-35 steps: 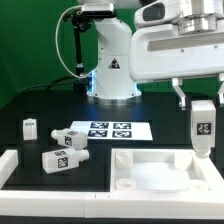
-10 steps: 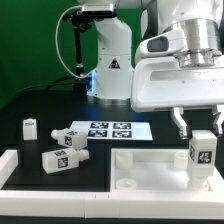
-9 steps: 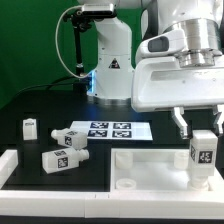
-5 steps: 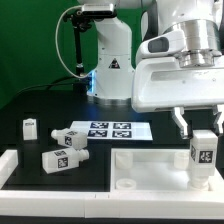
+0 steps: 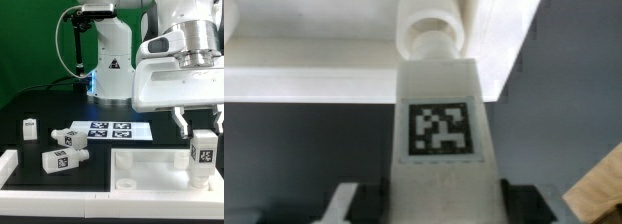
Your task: Assemble one leg
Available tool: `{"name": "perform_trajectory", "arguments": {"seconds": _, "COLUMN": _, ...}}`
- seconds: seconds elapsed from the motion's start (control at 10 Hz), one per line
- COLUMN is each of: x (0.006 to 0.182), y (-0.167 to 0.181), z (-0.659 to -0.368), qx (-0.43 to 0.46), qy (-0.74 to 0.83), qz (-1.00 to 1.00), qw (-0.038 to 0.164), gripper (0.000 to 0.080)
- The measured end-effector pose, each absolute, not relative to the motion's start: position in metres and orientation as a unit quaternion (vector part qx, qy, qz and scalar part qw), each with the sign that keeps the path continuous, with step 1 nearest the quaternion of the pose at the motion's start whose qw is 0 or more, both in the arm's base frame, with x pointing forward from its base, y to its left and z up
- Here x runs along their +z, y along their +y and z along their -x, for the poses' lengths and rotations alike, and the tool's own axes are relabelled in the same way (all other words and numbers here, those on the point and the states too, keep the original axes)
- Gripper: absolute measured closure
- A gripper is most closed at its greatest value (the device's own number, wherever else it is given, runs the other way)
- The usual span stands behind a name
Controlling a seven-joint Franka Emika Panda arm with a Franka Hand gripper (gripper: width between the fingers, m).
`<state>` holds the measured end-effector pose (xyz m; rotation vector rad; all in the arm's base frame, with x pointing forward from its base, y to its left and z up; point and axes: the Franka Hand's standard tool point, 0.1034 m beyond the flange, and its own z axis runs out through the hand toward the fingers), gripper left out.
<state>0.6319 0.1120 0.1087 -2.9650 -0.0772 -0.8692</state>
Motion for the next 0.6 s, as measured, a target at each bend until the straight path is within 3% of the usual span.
{"name": "perform_trajectory", "arguments": {"seconds": 0.6, "x": 0.109, "y": 0.1122, "z": -0.6332, "qx": -0.288, "qy": -0.02, "qz": 0.957, "qw": 0.026, "gripper": 0.0514}}
